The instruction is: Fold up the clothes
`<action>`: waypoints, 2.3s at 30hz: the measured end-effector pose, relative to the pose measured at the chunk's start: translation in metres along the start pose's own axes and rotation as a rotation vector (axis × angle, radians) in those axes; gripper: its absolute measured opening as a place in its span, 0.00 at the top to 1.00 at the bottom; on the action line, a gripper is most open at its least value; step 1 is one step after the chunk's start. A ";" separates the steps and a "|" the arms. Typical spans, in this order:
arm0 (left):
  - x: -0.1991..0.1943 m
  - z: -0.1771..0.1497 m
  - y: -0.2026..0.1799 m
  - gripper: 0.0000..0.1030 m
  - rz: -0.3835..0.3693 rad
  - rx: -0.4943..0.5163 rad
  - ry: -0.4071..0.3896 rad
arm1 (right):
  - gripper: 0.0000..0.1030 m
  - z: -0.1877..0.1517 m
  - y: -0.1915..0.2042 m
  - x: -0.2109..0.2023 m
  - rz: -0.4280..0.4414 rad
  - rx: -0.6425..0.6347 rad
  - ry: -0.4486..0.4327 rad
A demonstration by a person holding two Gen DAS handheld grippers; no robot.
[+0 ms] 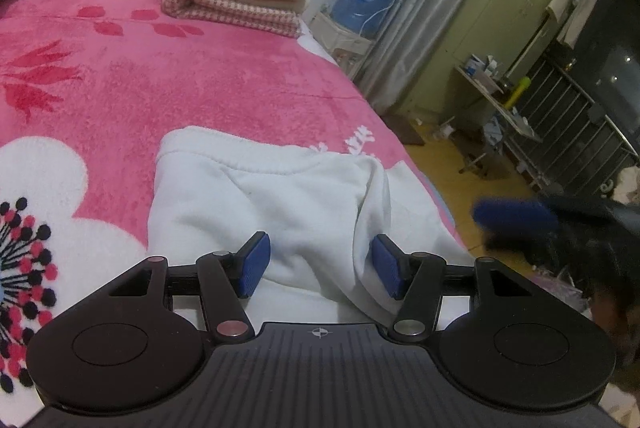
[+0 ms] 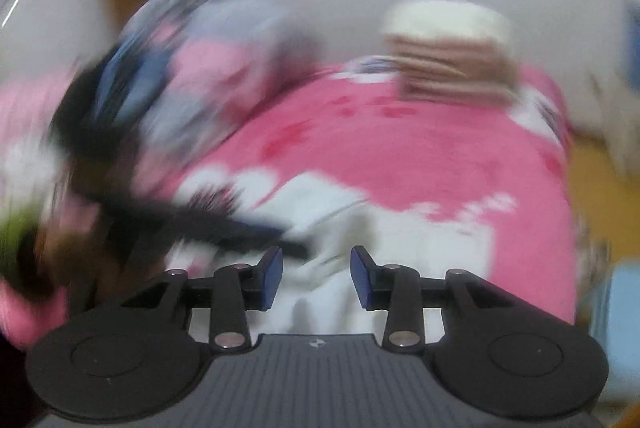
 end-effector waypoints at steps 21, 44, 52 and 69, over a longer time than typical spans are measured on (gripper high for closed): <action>-0.005 0.007 -0.003 0.45 -0.013 -0.022 -0.036 | 0.93 0.016 -0.099 0.010 -0.120 0.359 -0.162; -0.045 -0.009 0.003 0.45 0.029 -0.057 0.001 | 0.65 -0.061 -0.106 -0.064 -0.101 0.681 -0.188; -0.046 -0.034 -0.005 0.44 0.126 0.039 0.059 | 0.51 -0.032 -0.022 -0.009 -0.169 0.200 0.012; -0.048 -0.047 0.002 0.45 0.169 0.040 0.085 | 0.95 -0.015 -0.060 0.005 -0.097 0.447 -0.127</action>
Point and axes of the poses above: each gripper's, at about its wrist camera, not at the fingertips, and x roughly the way its jaws point, y to its left, z to its top, the point moved 8 cm from there along x, roughly the way its jaws point, and after that the axes turned 3 degrees about z, right-handed, at the moved point
